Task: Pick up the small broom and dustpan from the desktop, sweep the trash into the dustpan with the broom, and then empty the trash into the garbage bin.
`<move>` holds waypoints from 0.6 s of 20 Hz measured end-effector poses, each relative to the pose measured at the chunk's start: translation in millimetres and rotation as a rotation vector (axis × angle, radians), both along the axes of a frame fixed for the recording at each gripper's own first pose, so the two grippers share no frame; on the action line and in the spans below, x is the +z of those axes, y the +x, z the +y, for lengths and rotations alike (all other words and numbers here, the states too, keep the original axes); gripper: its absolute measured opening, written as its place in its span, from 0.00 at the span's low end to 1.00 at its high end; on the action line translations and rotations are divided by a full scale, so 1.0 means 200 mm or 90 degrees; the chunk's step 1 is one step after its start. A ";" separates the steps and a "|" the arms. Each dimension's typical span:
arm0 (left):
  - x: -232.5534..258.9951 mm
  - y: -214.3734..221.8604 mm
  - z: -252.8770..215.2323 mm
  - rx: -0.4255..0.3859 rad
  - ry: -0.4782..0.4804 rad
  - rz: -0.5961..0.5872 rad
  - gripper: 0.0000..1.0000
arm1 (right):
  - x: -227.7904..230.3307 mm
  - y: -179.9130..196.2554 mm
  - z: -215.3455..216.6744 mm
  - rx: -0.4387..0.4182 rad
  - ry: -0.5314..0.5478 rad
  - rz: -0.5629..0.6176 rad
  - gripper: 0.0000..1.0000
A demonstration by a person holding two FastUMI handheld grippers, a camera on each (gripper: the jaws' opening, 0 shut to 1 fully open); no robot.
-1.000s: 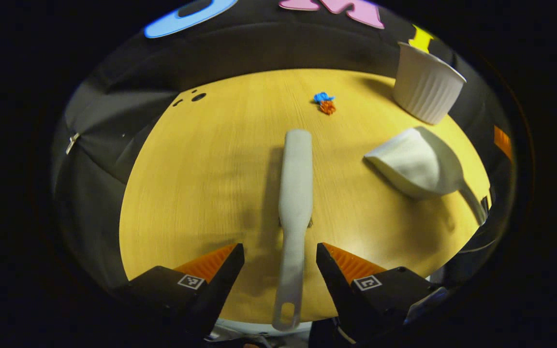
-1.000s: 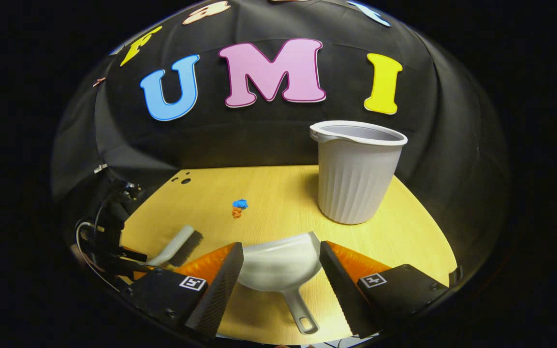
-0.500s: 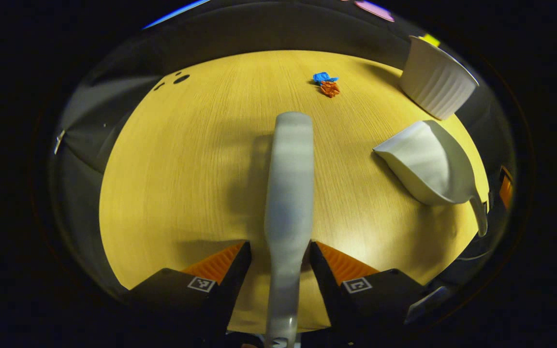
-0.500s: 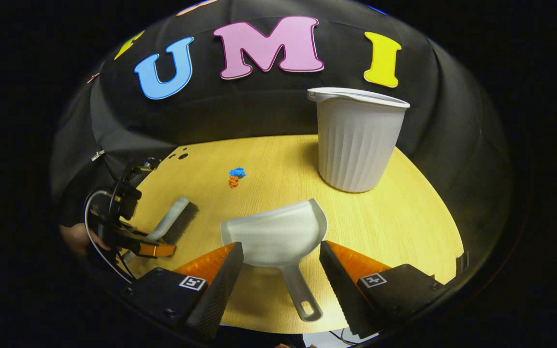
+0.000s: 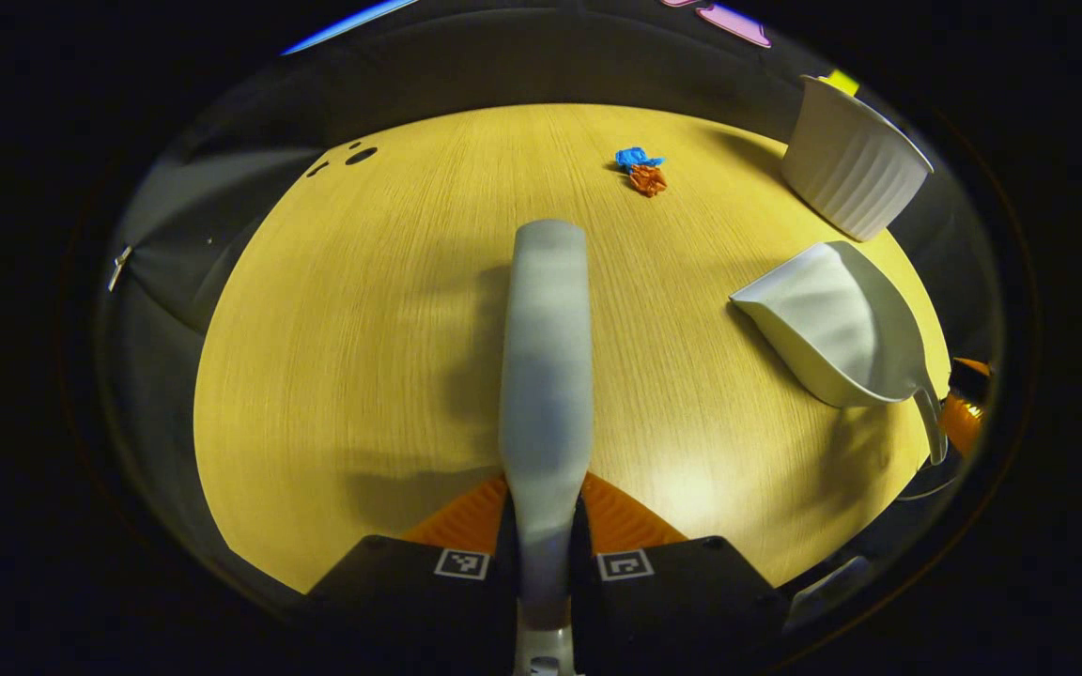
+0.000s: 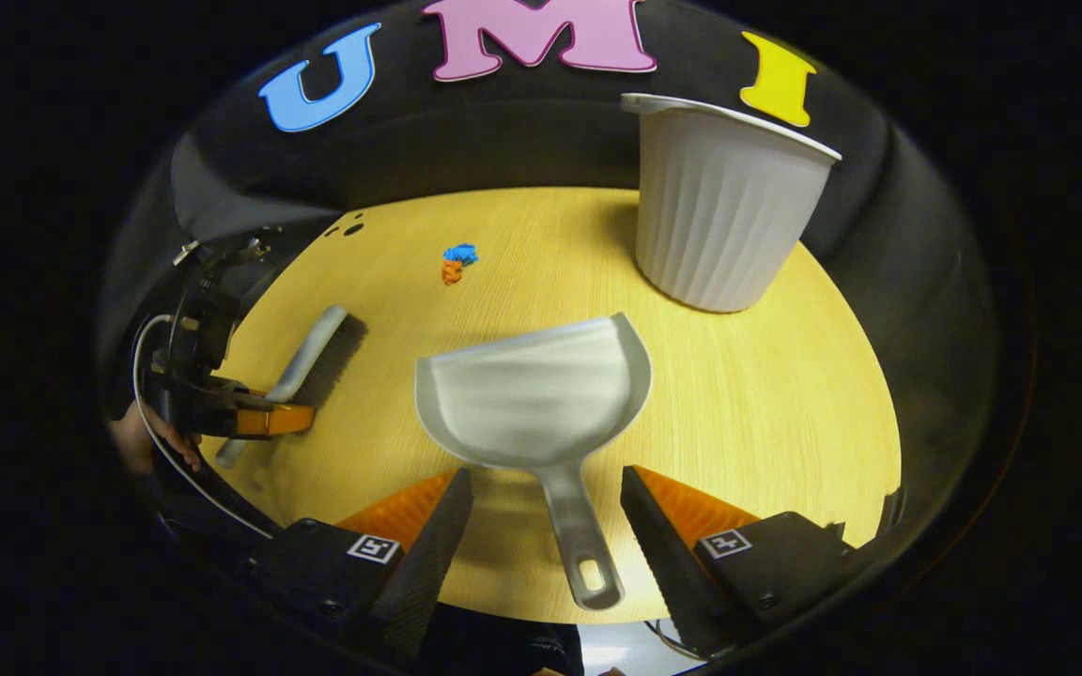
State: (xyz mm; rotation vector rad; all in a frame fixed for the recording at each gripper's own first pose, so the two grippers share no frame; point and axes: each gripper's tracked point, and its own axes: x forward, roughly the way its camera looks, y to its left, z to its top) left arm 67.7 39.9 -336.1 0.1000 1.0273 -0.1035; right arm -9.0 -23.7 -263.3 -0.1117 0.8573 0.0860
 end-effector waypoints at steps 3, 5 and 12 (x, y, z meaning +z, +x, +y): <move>0.05 -0.01 0.00 0.004 -0.010 -0.025 0.25 | -0.05 -0.03 -0.04 -0.016 -0.039 0.046 0.99; 0.11 -0.03 0.00 0.000 -0.010 -0.050 0.27 | -0.09 -0.03 -0.05 -0.025 -0.044 0.070 0.99; 0.28 -0.09 0.03 0.029 -0.047 -0.092 0.25 | -0.27 0.02 -0.13 0.005 -0.123 0.131 0.95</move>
